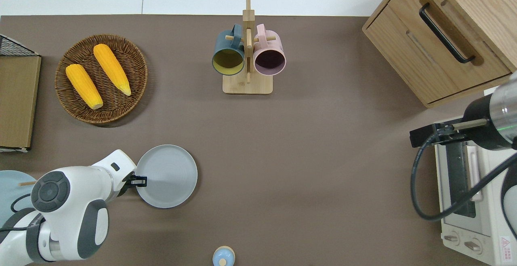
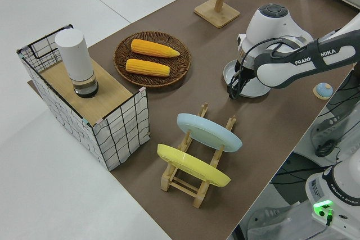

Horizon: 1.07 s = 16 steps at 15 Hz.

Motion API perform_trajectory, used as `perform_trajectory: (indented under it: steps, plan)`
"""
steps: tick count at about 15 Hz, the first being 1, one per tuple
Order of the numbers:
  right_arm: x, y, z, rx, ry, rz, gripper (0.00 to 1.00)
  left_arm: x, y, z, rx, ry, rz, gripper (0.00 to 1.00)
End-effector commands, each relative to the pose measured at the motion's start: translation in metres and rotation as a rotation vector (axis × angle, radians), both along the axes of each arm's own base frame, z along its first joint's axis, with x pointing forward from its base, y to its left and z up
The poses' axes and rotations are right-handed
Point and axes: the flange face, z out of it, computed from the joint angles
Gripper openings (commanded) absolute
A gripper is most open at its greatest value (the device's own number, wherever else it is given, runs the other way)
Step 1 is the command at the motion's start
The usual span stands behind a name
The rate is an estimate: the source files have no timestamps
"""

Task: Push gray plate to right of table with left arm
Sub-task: 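Push the gray plate with the left gripper across the table toward the toaster oven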

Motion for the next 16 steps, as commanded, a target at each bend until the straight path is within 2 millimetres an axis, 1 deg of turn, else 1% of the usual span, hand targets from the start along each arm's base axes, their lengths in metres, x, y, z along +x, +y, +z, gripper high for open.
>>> perform_trajectory:
  steps: [1,4,5,10,11,12,15,16]
  plan:
    - [-0.004,-0.002,0.003,0.008,0.005,-0.002,0.983,-0.001,-0.002,-0.001,-0.006,-0.013,0.003,0.0]
    - [-0.004,-0.002,0.003,0.007,0.004,-0.003,0.983,0.0,-0.002,-0.001,-0.007,-0.012,0.003,0.0]
    - [-0.004,-0.002,0.003,0.007,0.006,-0.002,0.983,0.001,-0.007,-0.004,-0.007,-0.005,0.001,0.0]
    - [-0.004,-0.002,0.003,0.007,0.006,-0.003,0.983,0.005,-0.047,-0.01,-0.019,0.004,-0.012,0.0]
    - [-0.003,-0.003,0.003,0.007,0.006,-0.003,0.983,0.007,-0.058,-0.011,-0.024,0.008,-0.003,0.0]
    - [-0.004,-0.002,0.003,0.007,0.006,-0.003,0.983,0.008,-0.081,-0.011,-0.031,0.01,0.009,0.0]
    - [-0.004,-0.002,0.003,0.007,0.004,-0.003,0.983,0.012,-0.151,-0.02,-0.039,0.024,0.024,0.0]
    - [-0.003,-0.003,0.003,0.007,0.006,-0.003,0.983,0.011,-0.171,-0.021,-0.042,0.025,0.03,0.0]
